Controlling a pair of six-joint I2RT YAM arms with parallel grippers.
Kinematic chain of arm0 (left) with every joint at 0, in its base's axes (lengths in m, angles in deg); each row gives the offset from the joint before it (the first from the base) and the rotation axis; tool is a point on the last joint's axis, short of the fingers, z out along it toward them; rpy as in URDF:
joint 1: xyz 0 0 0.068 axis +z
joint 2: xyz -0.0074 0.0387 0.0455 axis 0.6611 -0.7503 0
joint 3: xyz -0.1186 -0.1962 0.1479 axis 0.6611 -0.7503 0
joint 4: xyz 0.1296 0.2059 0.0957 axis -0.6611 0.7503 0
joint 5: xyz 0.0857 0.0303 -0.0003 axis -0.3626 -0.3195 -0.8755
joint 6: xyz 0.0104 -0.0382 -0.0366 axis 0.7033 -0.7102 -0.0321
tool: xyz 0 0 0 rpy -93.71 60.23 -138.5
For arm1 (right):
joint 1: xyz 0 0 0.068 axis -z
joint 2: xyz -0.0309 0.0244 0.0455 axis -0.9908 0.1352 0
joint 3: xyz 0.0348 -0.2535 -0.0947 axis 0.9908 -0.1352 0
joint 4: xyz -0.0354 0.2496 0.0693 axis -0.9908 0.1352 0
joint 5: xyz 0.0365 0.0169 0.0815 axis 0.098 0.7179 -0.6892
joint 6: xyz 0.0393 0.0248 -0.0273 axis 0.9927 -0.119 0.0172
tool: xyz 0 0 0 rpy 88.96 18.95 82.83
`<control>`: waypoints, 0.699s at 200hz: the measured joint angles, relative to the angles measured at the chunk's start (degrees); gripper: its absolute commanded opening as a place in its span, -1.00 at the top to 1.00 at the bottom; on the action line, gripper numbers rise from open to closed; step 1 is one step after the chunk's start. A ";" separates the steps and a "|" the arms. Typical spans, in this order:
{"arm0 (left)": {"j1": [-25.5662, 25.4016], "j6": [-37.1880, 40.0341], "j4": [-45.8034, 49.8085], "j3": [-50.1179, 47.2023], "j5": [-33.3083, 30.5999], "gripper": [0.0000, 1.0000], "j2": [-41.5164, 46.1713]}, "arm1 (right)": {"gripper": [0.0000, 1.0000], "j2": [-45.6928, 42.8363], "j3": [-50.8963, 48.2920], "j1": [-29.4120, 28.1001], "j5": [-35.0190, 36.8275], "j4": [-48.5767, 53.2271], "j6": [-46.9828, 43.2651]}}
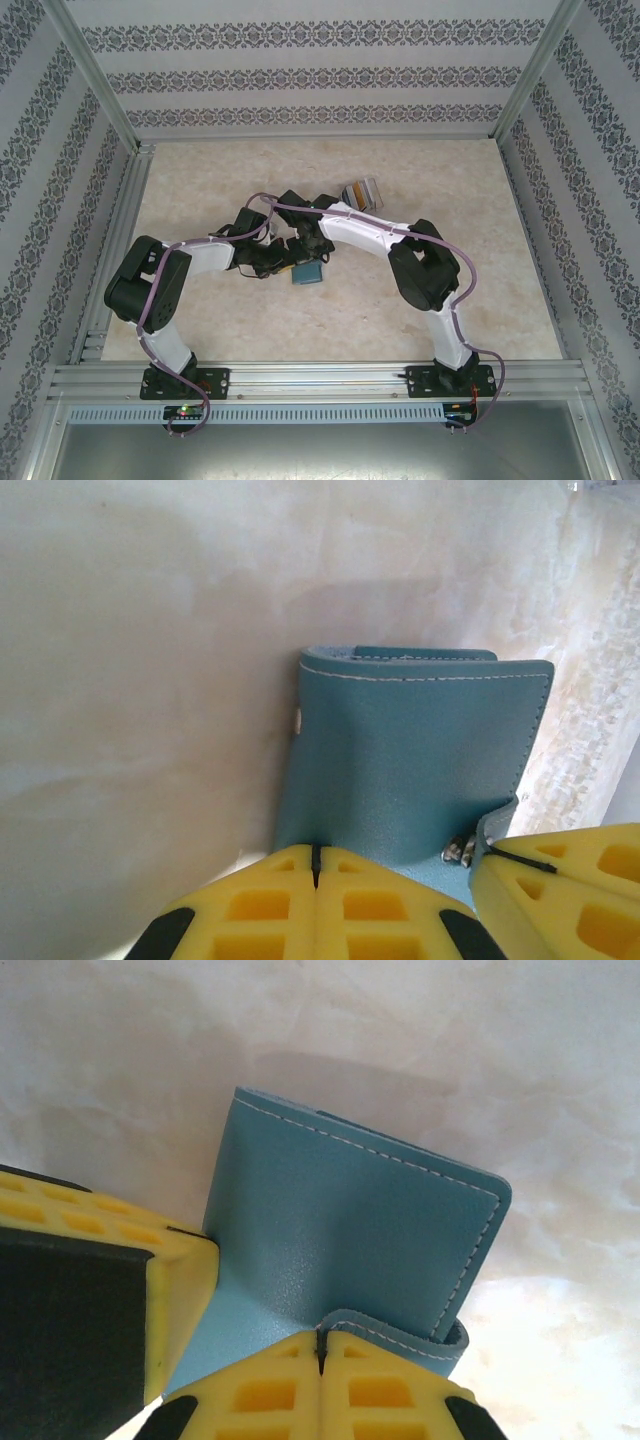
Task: Put the credit cards into the card holder
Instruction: Close the button on the card holder.
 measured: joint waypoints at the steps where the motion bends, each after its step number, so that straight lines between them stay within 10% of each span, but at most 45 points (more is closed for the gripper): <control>1: 0.00 0.00 0.02 0.00 0.02 0.94 0.00 | 1.00 0.04 0.00 0.00 -0.02 0.00 0.00; 140: 0.00 0.02 -0.22 0.04 0.37 0.94 -0.17 | 1.00 1.18 -0.35 1.01 -2.16 -0.92 0.00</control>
